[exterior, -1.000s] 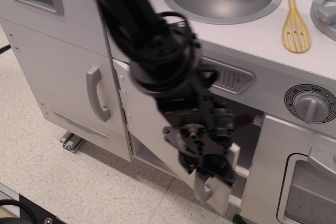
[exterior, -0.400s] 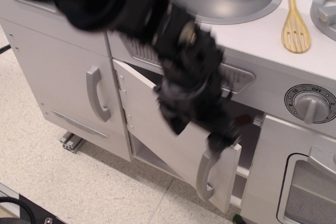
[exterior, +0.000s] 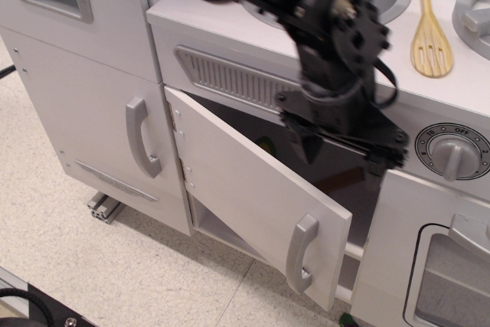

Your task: Open cabinet

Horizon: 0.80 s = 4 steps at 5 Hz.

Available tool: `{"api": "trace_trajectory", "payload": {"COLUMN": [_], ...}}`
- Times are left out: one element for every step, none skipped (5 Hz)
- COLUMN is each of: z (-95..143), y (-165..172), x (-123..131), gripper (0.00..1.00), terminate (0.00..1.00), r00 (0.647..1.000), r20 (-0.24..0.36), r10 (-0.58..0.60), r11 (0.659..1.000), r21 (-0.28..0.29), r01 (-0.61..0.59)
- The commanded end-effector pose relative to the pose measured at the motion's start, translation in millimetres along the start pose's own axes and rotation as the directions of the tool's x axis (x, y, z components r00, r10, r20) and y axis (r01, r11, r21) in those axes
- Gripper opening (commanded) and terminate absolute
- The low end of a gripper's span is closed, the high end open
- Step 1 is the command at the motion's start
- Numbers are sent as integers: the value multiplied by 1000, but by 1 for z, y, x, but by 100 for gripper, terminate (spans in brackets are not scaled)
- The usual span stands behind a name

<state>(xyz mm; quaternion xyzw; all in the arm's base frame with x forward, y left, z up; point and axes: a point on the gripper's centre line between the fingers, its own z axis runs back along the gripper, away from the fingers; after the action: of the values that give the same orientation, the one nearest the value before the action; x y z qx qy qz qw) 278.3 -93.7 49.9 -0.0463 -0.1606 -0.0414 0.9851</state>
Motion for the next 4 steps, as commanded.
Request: {"api": "trace_trajectory", "payload": {"z": [-2,-20,-35,-41], "y": [-1,3,13,21], "x": [10,11,6,-8], "gripper": [100,100,100,100], "terminate": [0,0,0,0], "r00": [988,987,991,994], "r20": [145,154,133,103], "r10": [-49,-46,-26,-30], "r11": [999,999,999,998], "r21": [-13,21,47,63], "r01": [51,44,20,23]}}
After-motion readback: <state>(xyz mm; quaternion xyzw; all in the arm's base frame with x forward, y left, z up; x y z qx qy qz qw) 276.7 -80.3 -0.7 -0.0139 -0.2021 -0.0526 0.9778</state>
